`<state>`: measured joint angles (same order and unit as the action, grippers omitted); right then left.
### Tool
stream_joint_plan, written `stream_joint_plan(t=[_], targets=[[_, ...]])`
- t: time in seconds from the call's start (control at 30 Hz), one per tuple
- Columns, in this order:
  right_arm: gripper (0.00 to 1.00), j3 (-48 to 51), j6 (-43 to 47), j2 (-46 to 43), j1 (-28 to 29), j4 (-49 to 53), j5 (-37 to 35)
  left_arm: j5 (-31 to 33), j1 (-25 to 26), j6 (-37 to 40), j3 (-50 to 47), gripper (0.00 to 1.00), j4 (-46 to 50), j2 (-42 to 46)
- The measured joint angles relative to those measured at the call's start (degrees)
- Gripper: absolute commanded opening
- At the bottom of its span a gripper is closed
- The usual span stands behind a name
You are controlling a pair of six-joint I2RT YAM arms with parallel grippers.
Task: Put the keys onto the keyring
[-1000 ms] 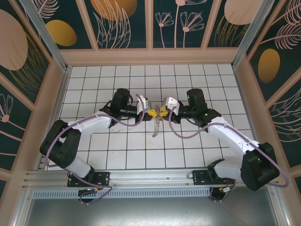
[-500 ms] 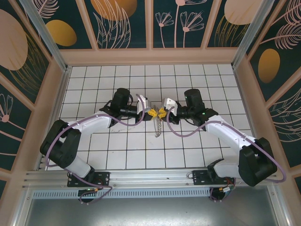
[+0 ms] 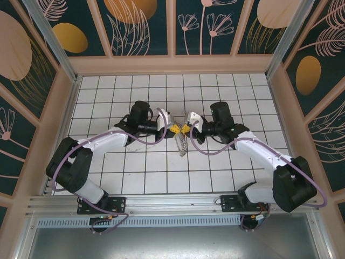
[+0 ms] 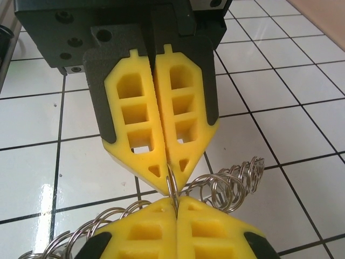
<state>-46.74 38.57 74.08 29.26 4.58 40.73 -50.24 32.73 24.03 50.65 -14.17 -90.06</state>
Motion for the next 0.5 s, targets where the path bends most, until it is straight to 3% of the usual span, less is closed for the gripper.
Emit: stream_joint_plan(t=[0.1,0.5], targets=[[0.0,-1.3,-0.1,0.1,0.6,2.1,-1.8,1.9,0.1,0.9,0.6,0.19,1.3,0.0],[0.0,-4.1,-0.3,1.0,1.4,6.1,-6.4,5.9,0.1,3.0,2.8,0.22,6.3,0.0]])
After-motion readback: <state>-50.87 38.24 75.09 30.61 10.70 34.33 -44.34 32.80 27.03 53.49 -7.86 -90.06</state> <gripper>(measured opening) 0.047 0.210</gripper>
